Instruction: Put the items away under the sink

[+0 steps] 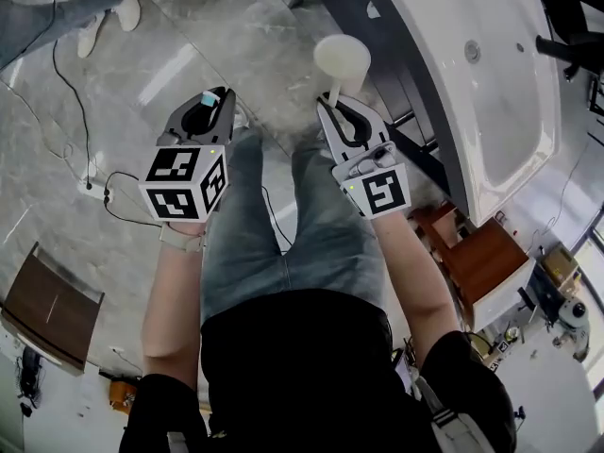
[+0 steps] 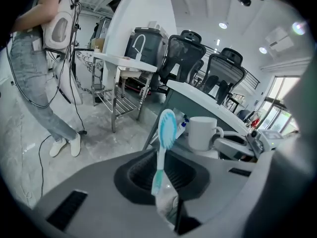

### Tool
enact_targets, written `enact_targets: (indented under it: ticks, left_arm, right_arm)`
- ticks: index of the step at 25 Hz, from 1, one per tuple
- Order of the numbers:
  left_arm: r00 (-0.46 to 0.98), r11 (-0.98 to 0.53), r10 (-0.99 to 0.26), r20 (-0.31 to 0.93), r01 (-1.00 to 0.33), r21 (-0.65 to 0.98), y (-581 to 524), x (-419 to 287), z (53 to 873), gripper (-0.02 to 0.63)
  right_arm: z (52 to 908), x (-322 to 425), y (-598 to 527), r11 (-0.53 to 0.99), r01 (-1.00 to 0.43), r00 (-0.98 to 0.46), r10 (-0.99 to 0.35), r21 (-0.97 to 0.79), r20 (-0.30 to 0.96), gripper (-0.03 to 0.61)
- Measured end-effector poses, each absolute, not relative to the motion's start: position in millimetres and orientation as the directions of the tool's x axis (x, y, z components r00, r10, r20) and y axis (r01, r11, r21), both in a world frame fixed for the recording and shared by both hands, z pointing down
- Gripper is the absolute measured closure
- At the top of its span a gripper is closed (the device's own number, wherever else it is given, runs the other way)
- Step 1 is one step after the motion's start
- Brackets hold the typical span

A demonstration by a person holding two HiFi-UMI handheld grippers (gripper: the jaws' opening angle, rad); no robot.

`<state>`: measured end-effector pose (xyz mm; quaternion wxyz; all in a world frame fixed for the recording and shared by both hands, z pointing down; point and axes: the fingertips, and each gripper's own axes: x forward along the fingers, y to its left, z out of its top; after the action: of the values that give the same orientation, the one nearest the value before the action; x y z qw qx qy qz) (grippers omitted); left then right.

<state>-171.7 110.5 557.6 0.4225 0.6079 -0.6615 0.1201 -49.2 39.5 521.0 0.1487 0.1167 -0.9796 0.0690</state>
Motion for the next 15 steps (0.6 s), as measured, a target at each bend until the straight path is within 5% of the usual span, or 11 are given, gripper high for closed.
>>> enact_targets:
  ticks: [15]
  left_arm:
    - [0.124,0.215,-0.742,0.659,-0.888,0.408,74.5,-149.9,659.7,0.56]
  right_arm:
    - [653.8,-21.4,-7.0,0.957,-0.29,-0.905,-0.274,0.0,0.326,0.528]
